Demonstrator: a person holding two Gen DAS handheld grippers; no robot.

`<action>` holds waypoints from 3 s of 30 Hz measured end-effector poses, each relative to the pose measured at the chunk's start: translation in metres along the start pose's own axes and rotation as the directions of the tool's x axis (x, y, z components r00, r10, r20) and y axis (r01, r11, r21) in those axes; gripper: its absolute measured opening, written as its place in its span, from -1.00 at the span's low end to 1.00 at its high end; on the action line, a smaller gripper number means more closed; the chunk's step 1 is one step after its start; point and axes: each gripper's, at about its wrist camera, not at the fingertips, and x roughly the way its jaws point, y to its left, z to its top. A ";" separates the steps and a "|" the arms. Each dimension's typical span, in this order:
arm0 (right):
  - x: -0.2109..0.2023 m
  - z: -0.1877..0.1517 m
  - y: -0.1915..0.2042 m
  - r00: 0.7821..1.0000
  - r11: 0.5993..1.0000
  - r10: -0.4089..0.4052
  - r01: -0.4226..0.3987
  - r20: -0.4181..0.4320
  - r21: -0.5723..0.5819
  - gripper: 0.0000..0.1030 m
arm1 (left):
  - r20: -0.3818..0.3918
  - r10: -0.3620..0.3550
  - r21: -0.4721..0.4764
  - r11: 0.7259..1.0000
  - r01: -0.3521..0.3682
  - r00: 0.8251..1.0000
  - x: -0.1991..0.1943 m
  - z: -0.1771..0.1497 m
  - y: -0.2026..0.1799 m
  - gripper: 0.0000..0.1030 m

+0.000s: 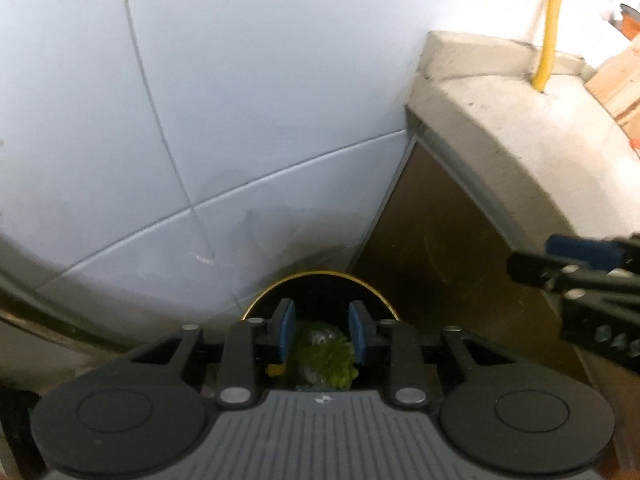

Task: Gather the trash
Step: 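Open both tools over the bin dropping carrot and lettuce, then move both open tools back over the counter toward the lettuce pile, then lower right tool onto the white foam net and close on it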

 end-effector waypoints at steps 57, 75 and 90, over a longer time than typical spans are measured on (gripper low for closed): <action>-0.172 -0.091 -0.209 0.794 0.773 -0.601 0.552 0.085 0.313 0.35 | 0.068 -0.449 0.540 0.768 0.345 0.891 -0.079 0.031 -0.292 -0.41; -0.178 -0.103 -0.207 0.792 0.770 -0.607 0.562 0.073 0.303 0.45 | 0.058 -0.449 0.560 0.754 0.343 0.892 -0.086 0.019 -0.299 -0.40; -0.187 -0.122 -0.201 0.785 0.757 -0.617 0.572 0.056 0.316 0.56 | 0.049 -0.459 0.586 0.732 0.347 0.887 -0.098 0.002 -0.301 -0.39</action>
